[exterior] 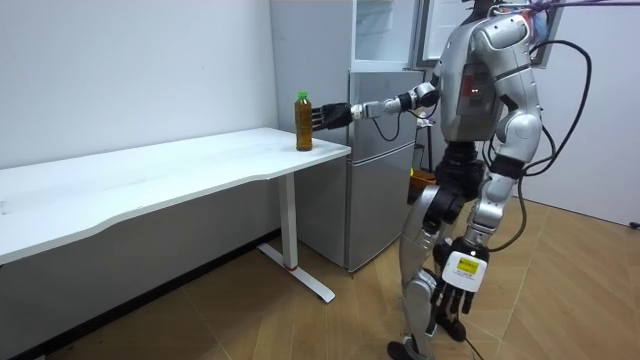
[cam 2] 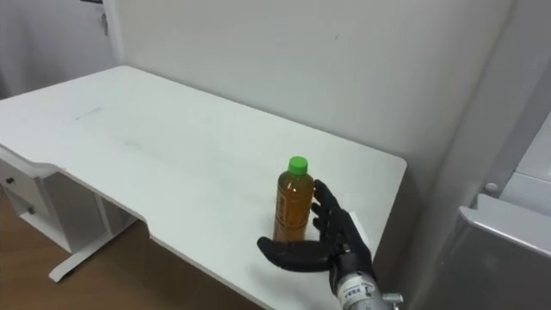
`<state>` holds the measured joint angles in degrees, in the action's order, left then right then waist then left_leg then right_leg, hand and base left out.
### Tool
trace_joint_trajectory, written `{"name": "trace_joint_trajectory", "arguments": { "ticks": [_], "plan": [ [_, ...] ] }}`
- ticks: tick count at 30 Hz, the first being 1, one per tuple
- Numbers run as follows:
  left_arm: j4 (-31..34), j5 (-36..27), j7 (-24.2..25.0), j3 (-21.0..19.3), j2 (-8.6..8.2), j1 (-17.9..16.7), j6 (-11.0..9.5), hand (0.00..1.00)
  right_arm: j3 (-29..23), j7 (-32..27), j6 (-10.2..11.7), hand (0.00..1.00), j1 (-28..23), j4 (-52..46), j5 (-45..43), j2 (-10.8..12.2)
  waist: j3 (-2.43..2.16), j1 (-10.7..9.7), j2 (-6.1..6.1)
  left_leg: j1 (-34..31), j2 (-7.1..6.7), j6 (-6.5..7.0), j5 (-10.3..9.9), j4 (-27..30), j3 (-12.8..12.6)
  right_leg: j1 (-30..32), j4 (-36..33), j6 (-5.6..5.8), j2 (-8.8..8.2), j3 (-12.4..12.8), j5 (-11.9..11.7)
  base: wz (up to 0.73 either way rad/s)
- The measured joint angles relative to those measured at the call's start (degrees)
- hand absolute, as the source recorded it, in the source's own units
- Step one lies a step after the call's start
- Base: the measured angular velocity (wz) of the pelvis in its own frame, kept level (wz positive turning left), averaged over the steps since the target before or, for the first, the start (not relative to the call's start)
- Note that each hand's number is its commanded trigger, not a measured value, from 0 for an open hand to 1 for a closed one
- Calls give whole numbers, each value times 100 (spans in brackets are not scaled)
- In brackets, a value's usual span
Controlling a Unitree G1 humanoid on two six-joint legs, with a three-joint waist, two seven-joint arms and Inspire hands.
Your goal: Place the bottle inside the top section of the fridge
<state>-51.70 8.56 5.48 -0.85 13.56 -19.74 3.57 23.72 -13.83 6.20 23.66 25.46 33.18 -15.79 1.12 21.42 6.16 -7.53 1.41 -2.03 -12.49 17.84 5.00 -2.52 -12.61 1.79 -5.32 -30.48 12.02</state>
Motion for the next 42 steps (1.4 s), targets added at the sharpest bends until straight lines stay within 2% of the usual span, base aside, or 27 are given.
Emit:
{"name": "trace_joint_trajectory", "arguments": {
  "ticks": [1, 3, 8, 17, 28, 30, 32, 33, 42],
  "plan": [
    [24, -4, -14, 29, 0, 3, 0, 0, -2, -1, 0, 0, 42, 94, 26, -1, 0, 46, 9, -40, -6, 1, 20, 19, 1, 54, -7, 0, -12, -26, 0, 7],
    [80, -2, -20, 55, 2, 7, -2, 0, -1, -34, 1, 0, 152, 278, 25, 0, 31, 83, 3, -103, -18, 2, 34, 59, 18, 97, -7, -1, -19, -34, 0, 2],
    [105, 0, -21, 62, 27, 10, -17, 0, 6, -130, 4, 0, 313, 858, -51, 0, 52, 139, 14, -229, -89, 30, 91, 60, 125, 165, -11, -1, -66, -148, -1, 12],
    [106, -5, -14, 70, 99, 42, -16, 0, -9, -409, 94, 0, 451, 1225, -453, -32, 59, 180, 53, -462, -122, 15, 129, 94, 315, 254, -21, -3, -60, -364, -2, 13],
    [104, -218, -12, 71, 114, 102, -10, 0, -16, -447, 200, 0, 567, 1484, -449, -32, 63, 241, 47, -495, -123, 9, 145, 102, 321, 296, -41, -7, -60, -348, -5, 0],
    [98, -221, -10, 71, 114, 106, -12, 0, -16, -492, 218, 0, 635, 1626, -462, -29, 81, 243, 20, -493, -124, 10, 149, 104, 322, 297, -47, -8, -63, -353, -5, 0],
    [81, -234, -12, 84, 114, 112, -12, 0, -17, -545, 257, 0, 710, 1778, -482, -31, 72, 250, 34, -495, -124, 11, 154, 105, 321, 313, -78, -8, -72, -351, -4, 0],
    [47, -237, -12, 112, 114, 127, -13, 0, -17, -584, 283, 0, 755, 1886, -526, -28, 90, 261, 8, -496, -123, 12, 156, 105, 321, 324, -100, -7, -79, -350, -4, 0],
    [-195, -461, -27, 113, 122, 193, -44, 0, -35, -934, 315, 0, 854, 1943, -670, -22, 90, 345, 2, -654, -121, 8, 186, 144, 340, 466, -125, -29, -78, -361, -17, 0]
  ]
}}
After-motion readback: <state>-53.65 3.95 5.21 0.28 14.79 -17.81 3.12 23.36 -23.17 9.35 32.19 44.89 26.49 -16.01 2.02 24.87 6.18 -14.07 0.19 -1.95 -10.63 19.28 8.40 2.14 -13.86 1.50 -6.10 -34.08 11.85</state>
